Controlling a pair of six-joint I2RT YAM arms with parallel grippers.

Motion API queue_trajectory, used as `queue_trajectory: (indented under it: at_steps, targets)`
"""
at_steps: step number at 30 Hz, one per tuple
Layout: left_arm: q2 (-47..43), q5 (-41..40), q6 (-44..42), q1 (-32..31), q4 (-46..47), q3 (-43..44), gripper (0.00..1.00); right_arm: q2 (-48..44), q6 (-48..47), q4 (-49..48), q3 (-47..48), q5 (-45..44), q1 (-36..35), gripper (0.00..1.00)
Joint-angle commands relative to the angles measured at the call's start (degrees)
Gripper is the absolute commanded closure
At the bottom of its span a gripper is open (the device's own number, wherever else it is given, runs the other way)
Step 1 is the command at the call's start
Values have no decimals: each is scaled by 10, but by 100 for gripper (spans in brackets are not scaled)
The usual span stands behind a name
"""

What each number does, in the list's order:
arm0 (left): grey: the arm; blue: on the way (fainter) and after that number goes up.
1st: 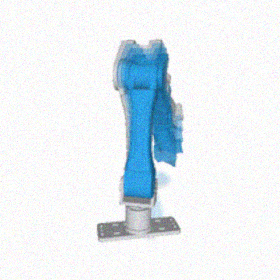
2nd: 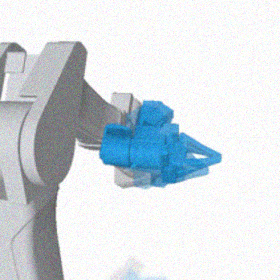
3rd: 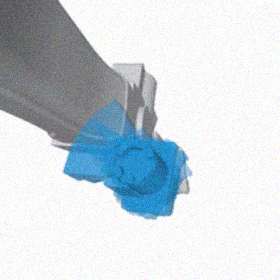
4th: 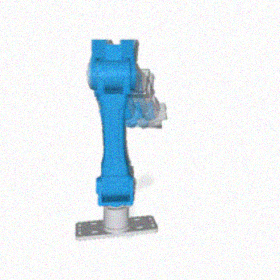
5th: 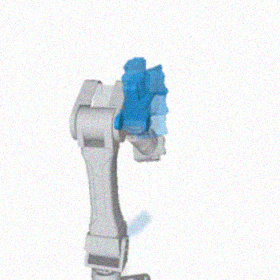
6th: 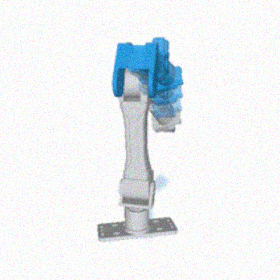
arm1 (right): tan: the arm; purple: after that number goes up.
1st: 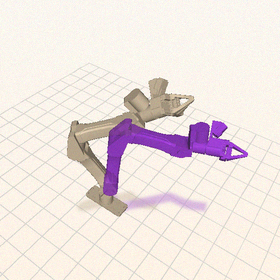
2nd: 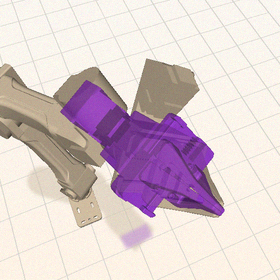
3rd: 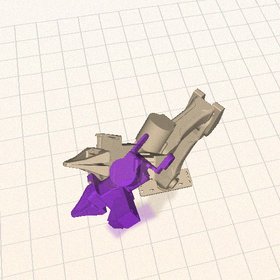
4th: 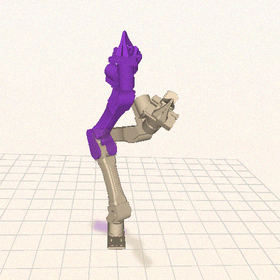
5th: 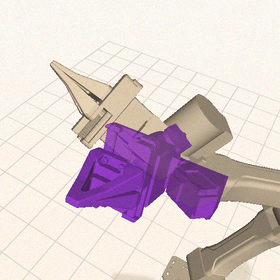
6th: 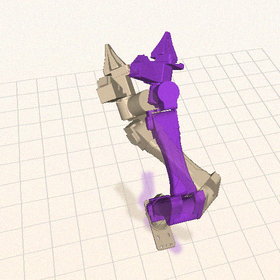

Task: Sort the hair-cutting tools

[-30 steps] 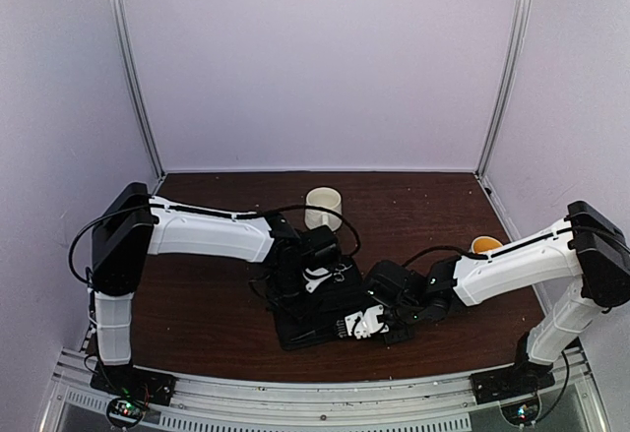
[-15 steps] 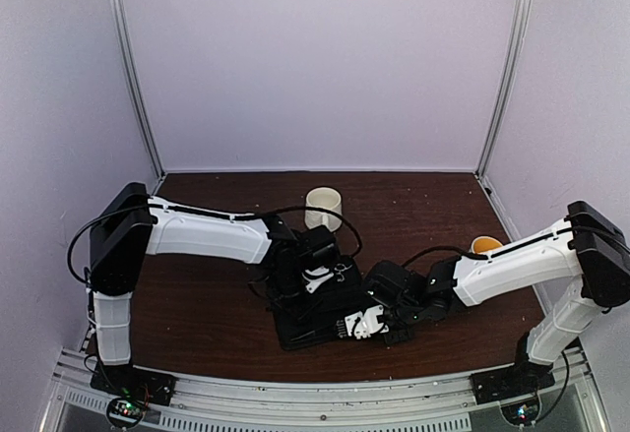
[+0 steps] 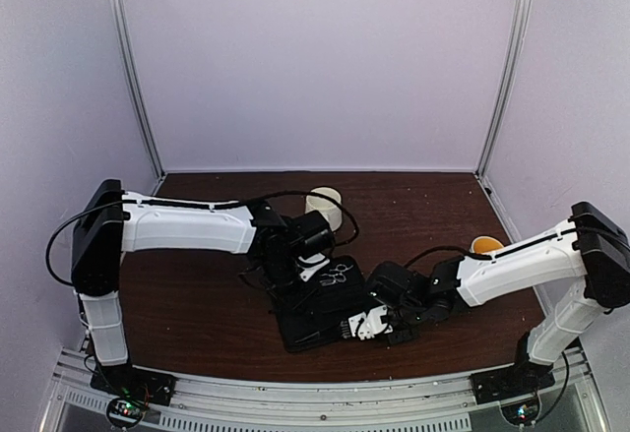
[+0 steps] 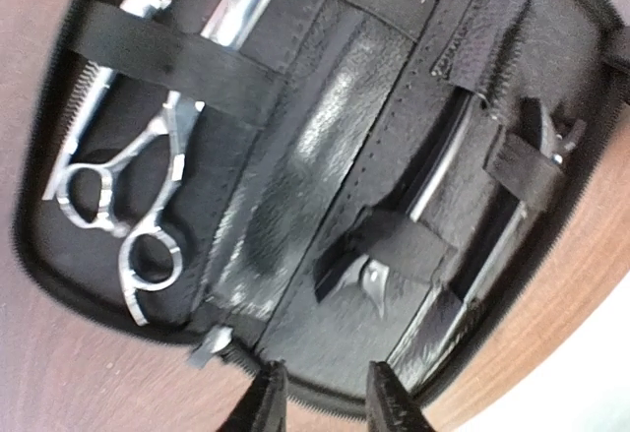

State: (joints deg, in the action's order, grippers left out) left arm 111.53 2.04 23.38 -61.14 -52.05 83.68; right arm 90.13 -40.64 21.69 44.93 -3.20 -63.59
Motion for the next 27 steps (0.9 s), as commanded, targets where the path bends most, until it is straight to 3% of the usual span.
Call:
queue_trajectory:
  at_steps: [1, 7, 13, 18, 21, 27]
  targets:
    - [-39, -36, -22, 10, -36, 23, 64, -22, -3, 53, 4, -32, 8, 75]
    - [-91, -85, -30, 51, -29, 7, 46, -55, -2, 104, 47, -19, 25, 72]
    - [-117, -114, -58, 101, 20, -10, 35, -68, 13, 150, 98, 12, 40, 71]
    - [-106, -227, -84, 107, 38, 25, 26, -71, 25, 162, 130, 33, 60, 70]
    - [-103, -273, -92, 121, 39, 56, 19, -76, 41, 163, 172, 34, 90, 70]
    - [-111, -270, -103, 159, 56, 102, 9, -83, 82, 196, 295, 98, 184, 70]
